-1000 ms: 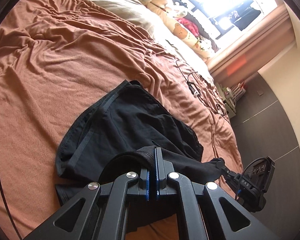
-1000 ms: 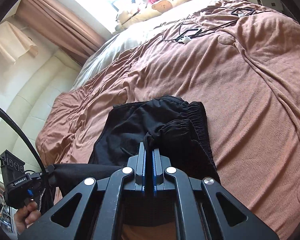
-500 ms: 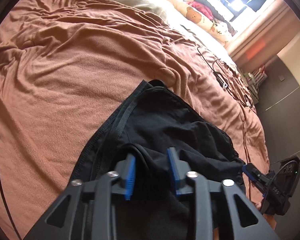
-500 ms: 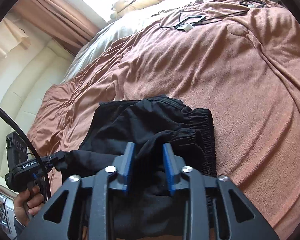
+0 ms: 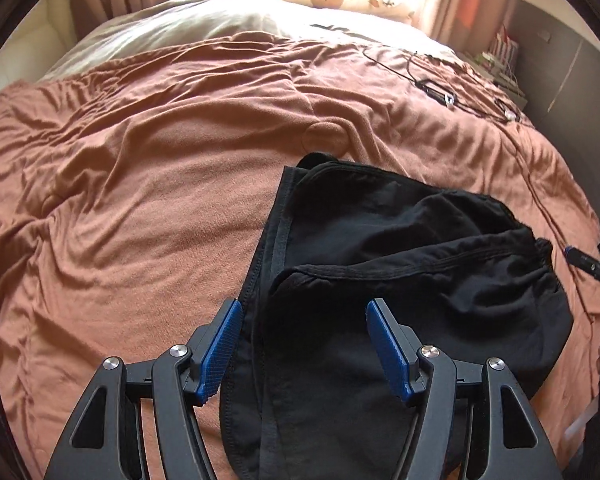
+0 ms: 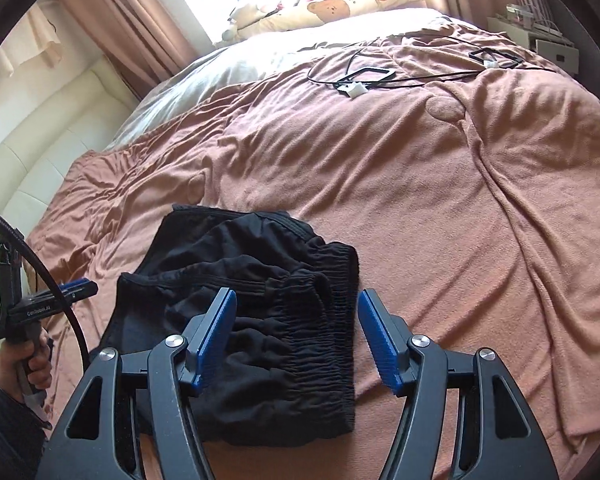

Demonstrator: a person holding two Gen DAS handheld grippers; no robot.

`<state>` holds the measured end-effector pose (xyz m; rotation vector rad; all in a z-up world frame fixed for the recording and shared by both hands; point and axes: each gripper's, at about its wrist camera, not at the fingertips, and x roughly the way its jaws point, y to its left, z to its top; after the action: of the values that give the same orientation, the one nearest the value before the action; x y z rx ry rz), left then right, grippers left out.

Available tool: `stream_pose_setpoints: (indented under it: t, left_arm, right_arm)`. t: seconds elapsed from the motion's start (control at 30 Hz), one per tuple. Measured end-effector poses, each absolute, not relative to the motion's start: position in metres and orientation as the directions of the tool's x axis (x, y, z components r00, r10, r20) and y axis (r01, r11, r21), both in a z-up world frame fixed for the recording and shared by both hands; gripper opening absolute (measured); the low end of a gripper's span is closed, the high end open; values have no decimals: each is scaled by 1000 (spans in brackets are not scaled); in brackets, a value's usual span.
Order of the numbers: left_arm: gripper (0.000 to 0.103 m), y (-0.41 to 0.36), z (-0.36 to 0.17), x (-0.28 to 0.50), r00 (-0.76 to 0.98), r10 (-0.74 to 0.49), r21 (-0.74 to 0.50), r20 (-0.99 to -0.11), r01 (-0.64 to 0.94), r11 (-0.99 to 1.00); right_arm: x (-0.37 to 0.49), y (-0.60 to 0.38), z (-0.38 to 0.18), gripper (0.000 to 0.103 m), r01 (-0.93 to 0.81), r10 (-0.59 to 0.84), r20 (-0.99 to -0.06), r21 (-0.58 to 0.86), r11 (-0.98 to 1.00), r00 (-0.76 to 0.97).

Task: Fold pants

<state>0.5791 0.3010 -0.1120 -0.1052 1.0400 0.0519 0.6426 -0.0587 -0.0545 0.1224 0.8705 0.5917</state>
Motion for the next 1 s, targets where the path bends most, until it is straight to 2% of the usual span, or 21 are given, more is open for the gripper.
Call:
stream_pose_setpoints:
  t: [0.1, 0.5, 0.57, 0.67, 0.73, 0.77, 0.8, 1.0]
  left_arm:
    - [67, 299, -123, 588, 480, 10, -13, -877, -44, 999]
    - [64, 290, -169, 618, 423, -4, 19, -906, 50, 999]
    - [60, 289, -173, 622, 424, -9, 16, -906, 55, 998]
    - [46, 290, -175, 626, 431, -9, 16, -902, 56, 998]
    - [29, 290, -174, 628, 438, -12, 19, -899, 65, 998]
    - [24, 290, -172, 629, 443, -11, 21, -897, 67, 998]
    - [16, 290, -169, 629, 447, -19, 14, -894, 70, 997]
    - [12, 290, -143, 628, 490, 6, 47, -872, 70, 996]
  right_arm:
    - [646, -54, -55, 62, -452, 525, -706, 316, 834, 475]
    - [663, -27, -65, 61, -547, 505, -739, 223, 807, 445]
    - [663, -22, -66, 53, -573, 509, -741, 206, 793, 438]
    - [664, -16, -70, 35, -601, 516, -746, 196, 774, 421]
    - [665, -15, -73, 29, -602, 505, -748, 178, 778, 431]
    - [665, -15, -73, 25, -601, 502, -747, 173, 780, 436]
    - [665, -16, -72, 9, -611, 502, -749, 165, 774, 434]
    - [659, -23, -62, 6, -594, 524, -711, 185, 783, 469]
